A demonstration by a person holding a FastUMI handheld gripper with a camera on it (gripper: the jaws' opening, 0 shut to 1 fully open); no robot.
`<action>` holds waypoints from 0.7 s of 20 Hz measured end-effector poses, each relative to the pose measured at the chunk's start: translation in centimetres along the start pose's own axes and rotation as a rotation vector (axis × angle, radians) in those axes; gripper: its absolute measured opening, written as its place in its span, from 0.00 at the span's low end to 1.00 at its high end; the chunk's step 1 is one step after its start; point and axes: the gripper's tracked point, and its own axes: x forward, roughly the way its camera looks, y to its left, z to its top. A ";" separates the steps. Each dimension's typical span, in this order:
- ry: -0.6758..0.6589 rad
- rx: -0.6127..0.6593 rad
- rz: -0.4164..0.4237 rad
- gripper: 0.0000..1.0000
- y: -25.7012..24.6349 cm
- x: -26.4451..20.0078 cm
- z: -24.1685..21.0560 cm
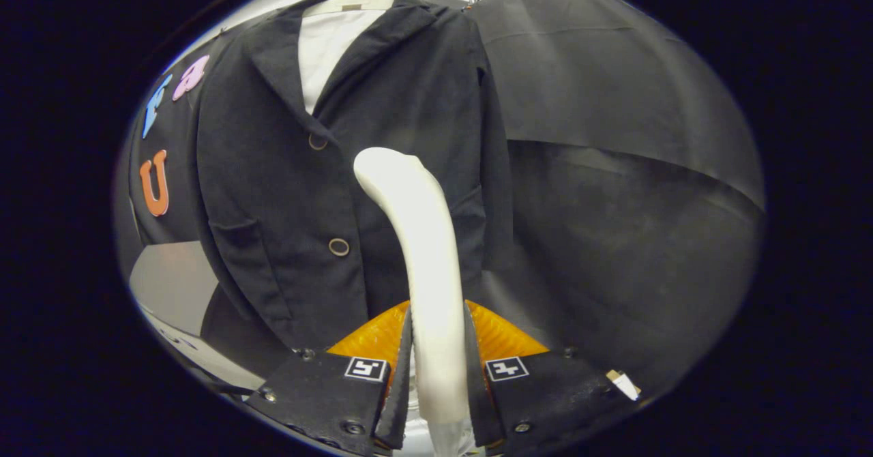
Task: Iron the clothes twice with a garment steamer, once on the left side and once on the right side.
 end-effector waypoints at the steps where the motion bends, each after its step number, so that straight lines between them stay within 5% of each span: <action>1: 0.007 0.000 0.001 0.39 0.1 0.2 -0.2; 14: 0.103 -0.058 0.029 0.40 0.2 2.0 -5.9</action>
